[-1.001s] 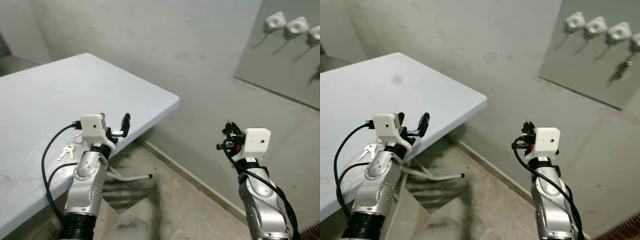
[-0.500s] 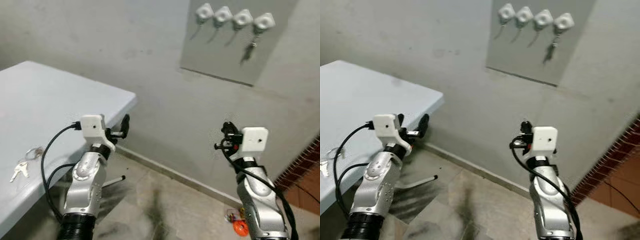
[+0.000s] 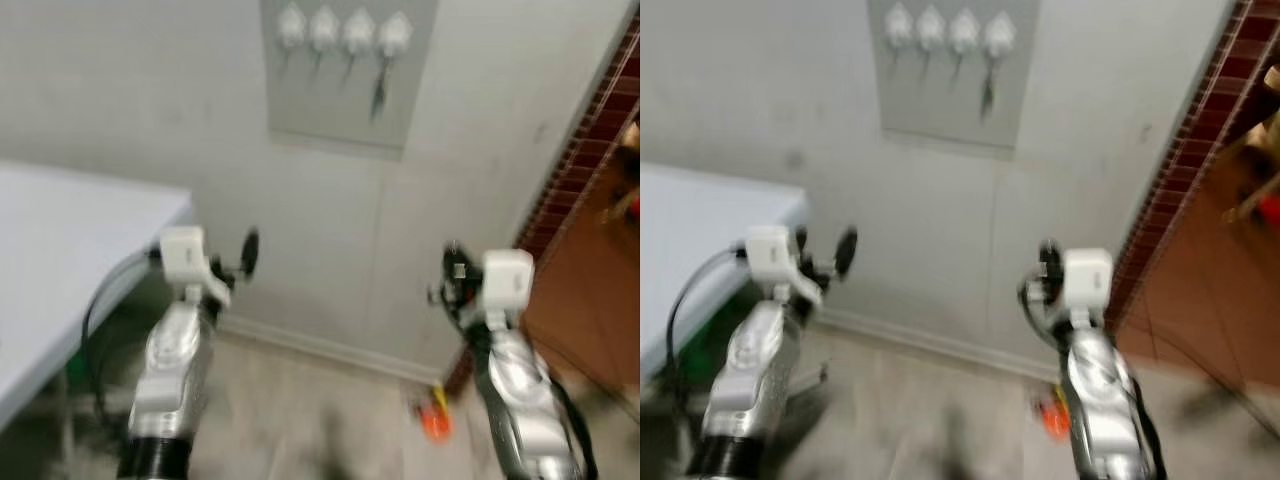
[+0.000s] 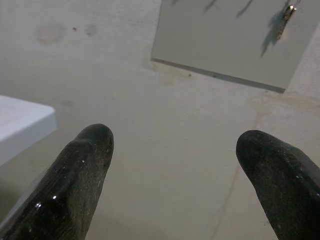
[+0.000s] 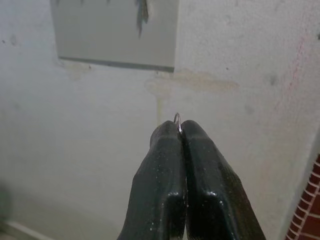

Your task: Hang keys on a hook

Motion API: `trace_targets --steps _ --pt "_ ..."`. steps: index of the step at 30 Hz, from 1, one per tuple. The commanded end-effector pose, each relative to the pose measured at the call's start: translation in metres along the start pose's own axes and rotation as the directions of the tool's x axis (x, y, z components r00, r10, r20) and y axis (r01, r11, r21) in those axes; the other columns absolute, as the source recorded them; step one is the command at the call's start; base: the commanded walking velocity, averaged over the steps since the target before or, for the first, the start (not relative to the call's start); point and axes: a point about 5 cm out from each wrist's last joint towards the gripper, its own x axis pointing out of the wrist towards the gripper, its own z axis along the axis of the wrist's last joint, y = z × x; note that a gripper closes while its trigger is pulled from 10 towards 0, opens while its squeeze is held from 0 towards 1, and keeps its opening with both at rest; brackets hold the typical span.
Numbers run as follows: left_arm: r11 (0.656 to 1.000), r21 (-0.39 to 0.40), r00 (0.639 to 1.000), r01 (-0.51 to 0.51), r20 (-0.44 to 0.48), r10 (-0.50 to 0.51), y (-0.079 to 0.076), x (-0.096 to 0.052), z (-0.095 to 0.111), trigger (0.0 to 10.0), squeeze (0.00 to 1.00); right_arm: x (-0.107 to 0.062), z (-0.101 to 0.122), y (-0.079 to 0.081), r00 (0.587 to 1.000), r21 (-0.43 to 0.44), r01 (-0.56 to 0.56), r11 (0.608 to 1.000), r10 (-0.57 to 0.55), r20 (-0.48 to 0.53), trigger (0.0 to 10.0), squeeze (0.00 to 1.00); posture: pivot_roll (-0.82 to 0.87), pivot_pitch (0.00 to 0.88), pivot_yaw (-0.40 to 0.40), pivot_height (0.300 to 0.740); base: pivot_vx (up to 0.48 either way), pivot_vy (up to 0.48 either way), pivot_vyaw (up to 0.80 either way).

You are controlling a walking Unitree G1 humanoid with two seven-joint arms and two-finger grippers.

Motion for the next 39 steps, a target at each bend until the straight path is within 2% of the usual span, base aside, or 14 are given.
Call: trace_targets --steps 1,15,19,31,39 --pt "1.0 0.021 1.0 -0.003 0.01 0.003 0.003 0.0012 0.0049 10.0 0.0 0.0021 0.0062 0.0038 1.0 0.011 -0.005 1.0 0.005 0.025 10.0 0.0 -0.02 0.0 -0.002 0.732 0.0 0.0 0.0" --pt "1.0 -0.002 1.0 -0.016 -0.016 0.016 0.0025 0.0013 0.0019 10.0 0.0 0.0024 0.0052 0.0047 1.0 0.007 -0.006 1.0 0.006 0.014 10.0 0.0 -0.02 0.0 -0.004 0.732 0.0 0.0 0.0" --pt "1.0 0.001 1.0 -0.008 0.015 0.008 0.0019 0.0011 0.0057 10.0 0.0 0.003 0.0057 0.0052 1.0 0.004 -0.005 1.0 0.005 0.016 10.0 0.0 -0.02 0.0 -0.003 0.732 0.0 0.0 0.0" --pt "1.0 0.022 1.0 -0.009 0.003 0.009 0.0044 0.0006 0.0069 10.0 0.0 0.0033 0.011 0.0079 0.999 0.022 -0.015 1.0 0.014 0.048 10.0 0.0 -0.01 0.0 0.002 0.732 0.0 0.0 0.0" --pt "1.0 0.019 1.0 -0.005 0.014 0.005 0.0057 -0.0003 0.0109 10.0 0.0 0.0005 0.0119 0.0104 0.998 0.039 -0.027 0.999 0.024 0.061 10.0 0.0 -0.01 0.0 0.008 0.732 0.309 0.0 0.0"
